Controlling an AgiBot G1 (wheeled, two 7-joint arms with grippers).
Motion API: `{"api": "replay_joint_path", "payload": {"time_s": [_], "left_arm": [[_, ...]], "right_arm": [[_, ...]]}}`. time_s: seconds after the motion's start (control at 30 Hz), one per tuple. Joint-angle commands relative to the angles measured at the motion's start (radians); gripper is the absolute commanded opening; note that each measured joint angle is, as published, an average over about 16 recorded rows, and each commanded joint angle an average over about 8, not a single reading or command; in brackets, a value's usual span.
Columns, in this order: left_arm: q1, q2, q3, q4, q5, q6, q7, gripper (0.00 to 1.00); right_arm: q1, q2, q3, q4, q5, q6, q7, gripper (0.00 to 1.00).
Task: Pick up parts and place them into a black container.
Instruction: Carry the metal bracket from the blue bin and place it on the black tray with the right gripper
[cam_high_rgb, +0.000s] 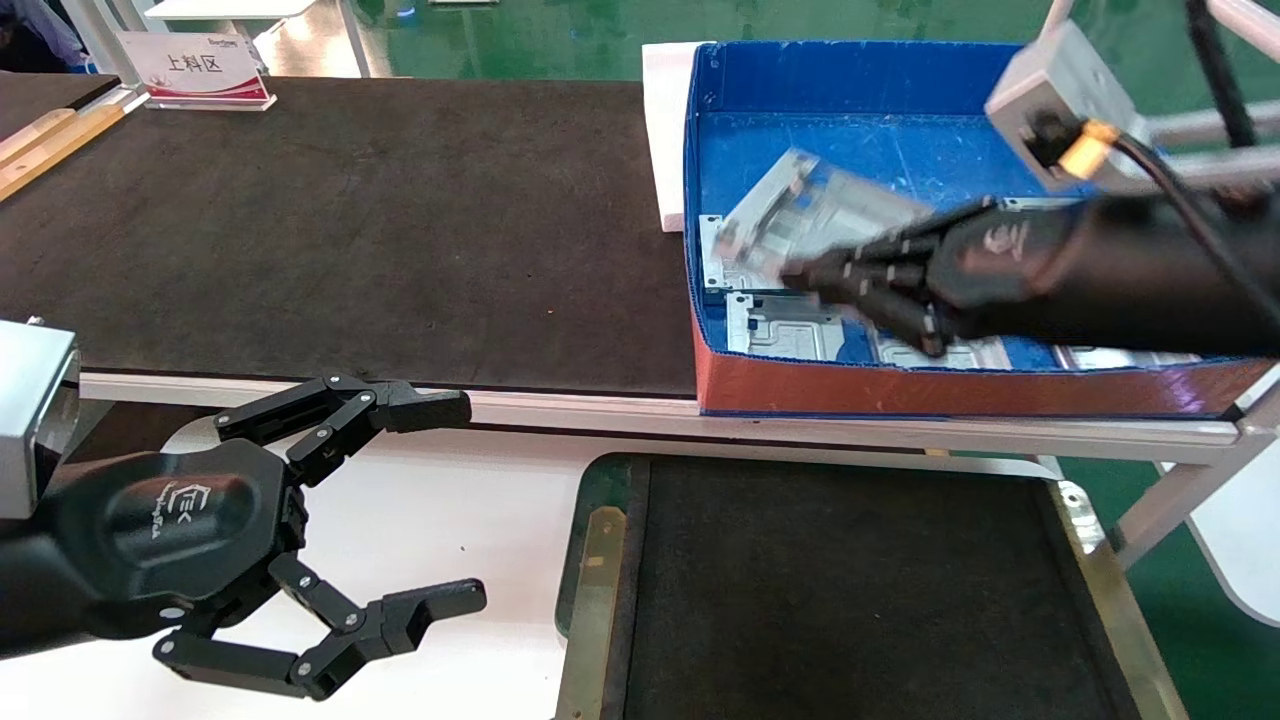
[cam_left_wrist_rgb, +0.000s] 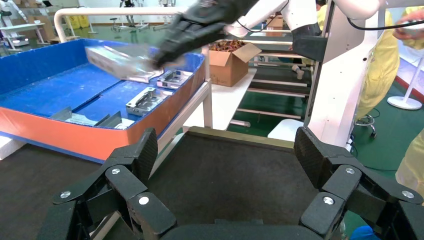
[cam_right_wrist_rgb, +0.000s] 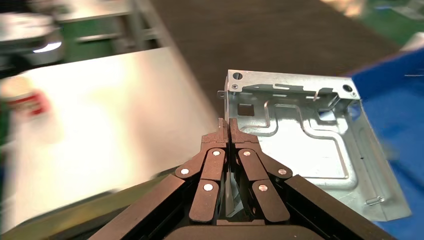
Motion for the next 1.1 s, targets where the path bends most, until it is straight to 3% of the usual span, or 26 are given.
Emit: {"api": "replay_joint_path", "payload": {"time_s": [0.03,0.2,0.37,0.57,0.8,1.1], "left_arm": [[0.000,0.000,0.000,0.000,0.000,0.000,0.000,1.00],[0.000,0.000,0.000,0.000,0.000,0.000,0.000,1.00],[0.000,0.000,0.000,0.000,0.000,0.000,0.000,1.00],[0.000,0.000,0.000,0.000,0.000,0.000,0.000,1.00],[0.000,0.000,0.000,0.000,0.000,0.000,0.000,1.00],[0.000,0.000,0.000,0.000,0.000,0.000,0.000,1.00]], "right_arm": [[0.002,0.019,0.011,0.009,0.066,-0.069,-0.034,0.00],[-0.011,0.027,-0.002,0.011,0.163,-0.203,-0.072,0.00],[-0.061,0.020,-0.043,0.014,0.188,-0.247,-0.122,0.00],[-0.118,-0.006,-0.106,0.017,0.169,-0.248,-0.224,0.00],[-0.142,-0.076,-0.179,0.019,0.071,-0.223,-0.361,0.00],[-0.181,-0.151,-0.232,0.005,-0.055,-0.138,-0.446,0.00]]}}
